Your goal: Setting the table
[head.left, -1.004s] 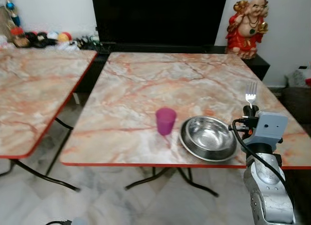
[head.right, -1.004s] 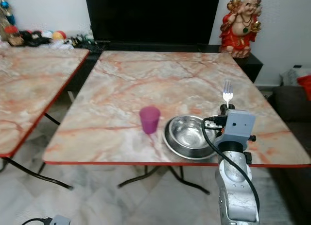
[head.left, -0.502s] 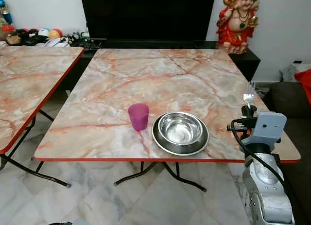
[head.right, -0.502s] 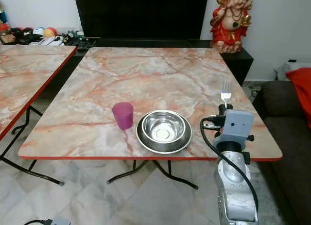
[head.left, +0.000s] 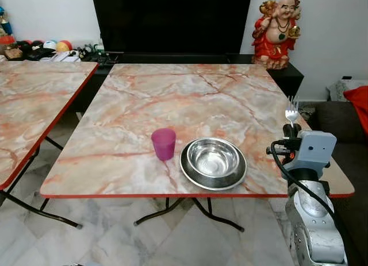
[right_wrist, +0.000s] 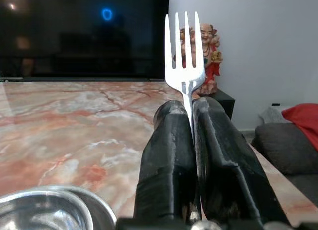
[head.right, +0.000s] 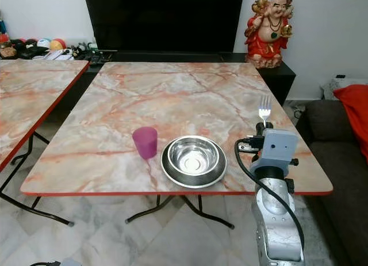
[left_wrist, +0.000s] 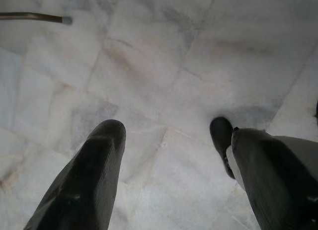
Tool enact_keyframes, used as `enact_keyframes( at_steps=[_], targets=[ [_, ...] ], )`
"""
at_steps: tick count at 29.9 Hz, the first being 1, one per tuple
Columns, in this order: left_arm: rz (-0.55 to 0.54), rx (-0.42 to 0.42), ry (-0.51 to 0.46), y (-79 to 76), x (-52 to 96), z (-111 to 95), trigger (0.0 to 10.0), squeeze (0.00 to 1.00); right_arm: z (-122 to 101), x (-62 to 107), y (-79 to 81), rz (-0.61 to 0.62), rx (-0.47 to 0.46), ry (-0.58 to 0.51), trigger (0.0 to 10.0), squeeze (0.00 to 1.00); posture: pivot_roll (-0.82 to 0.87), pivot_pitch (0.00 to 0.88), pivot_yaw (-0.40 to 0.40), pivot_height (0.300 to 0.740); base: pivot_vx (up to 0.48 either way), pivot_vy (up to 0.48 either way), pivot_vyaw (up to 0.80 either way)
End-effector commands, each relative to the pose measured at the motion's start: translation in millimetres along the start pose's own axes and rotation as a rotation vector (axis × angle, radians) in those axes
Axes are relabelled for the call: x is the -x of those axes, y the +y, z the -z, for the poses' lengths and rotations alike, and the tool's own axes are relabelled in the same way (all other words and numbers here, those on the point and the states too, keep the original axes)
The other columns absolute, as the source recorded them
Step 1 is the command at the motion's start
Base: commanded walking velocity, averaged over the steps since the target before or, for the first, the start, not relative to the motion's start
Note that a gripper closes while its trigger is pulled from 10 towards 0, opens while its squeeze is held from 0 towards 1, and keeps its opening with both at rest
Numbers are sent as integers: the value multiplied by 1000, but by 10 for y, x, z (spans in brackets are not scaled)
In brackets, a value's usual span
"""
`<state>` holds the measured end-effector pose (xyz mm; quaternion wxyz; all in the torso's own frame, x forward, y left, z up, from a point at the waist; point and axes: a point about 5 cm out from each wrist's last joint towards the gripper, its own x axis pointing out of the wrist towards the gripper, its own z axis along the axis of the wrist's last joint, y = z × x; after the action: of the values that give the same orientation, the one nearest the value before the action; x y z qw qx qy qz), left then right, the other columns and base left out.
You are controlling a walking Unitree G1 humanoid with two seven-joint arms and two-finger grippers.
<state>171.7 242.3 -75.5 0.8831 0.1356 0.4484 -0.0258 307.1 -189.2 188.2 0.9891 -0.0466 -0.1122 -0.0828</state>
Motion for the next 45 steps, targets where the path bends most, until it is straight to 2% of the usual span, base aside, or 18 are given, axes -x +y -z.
enact_keyframes(
  at_steps=[1, 8, 17, 24, 29, 30, 32, 35, 40, 45],
  targets=[
    [-6, 17, 35, 36, 23, 90, 10000, 0, -40, -14, 17, -5, -5, -17, 10000, 0, -49, 51, 9, 740, 292, 0, 0],
    [-4, 18, 35, 36, 23, 89, 10000, 0, -49, -27, 30, -2, -23, -17, 10000, 0, -44, 51, 9, 740, 297, 0, 0],
    [-6, 15, 31, 28, 20, 81, 10000, 0, -57, -32, -49, 20, -13, -16, 10000, 0, -48, 56, 9, 740, 90, 0, 0],
    [-5, 17, 29, 30, 19, 76, 10000, 0, -118, -112, -170, 70, 12, -7, 10000, 0, -48, 58, 9, 740, 0, 0, 0],
    [-2, 16, 34, 29, 20, 82, 10000, 0, -15, -148, -386, 146, 71, 181, 10000, 0, -54, 58, 9, 740, 0, 0, 0],
    [-2, 16, 34, 29, 20, 82, 10000, 0, -15, -148, -386, 146, 71, 181, 10000, 0, -54, 58, 9, 740, 0, 0, 0],
    [0, 16, 36, 31, 21, 85, 10000, 0, 39, -122, -426, 127, 65, 288, 10000, 0, -58, 59, 9, 740, 0, 0, 0],
    [2, 16, 38, 36, 19, 78, 10000, 0, 47, -68, -414, 83, 100, 371, 10000, 0, -63, 63, 6, 740, 0, 0, 0],
    [22, 9, 35, 25, 7, 41, 10000, 0, 147, 35, -310, -15, 9, 495, 10000, 0, -77, 70, 8, 740, 0, 0, 0],
    [31, 6, 36, 19, 6, 39, 10000, 0, 279, 190, -310, -77, 29, 604, 10000, 0, -76, 69, 4, 740, 0, 0, 0]
  ],
)
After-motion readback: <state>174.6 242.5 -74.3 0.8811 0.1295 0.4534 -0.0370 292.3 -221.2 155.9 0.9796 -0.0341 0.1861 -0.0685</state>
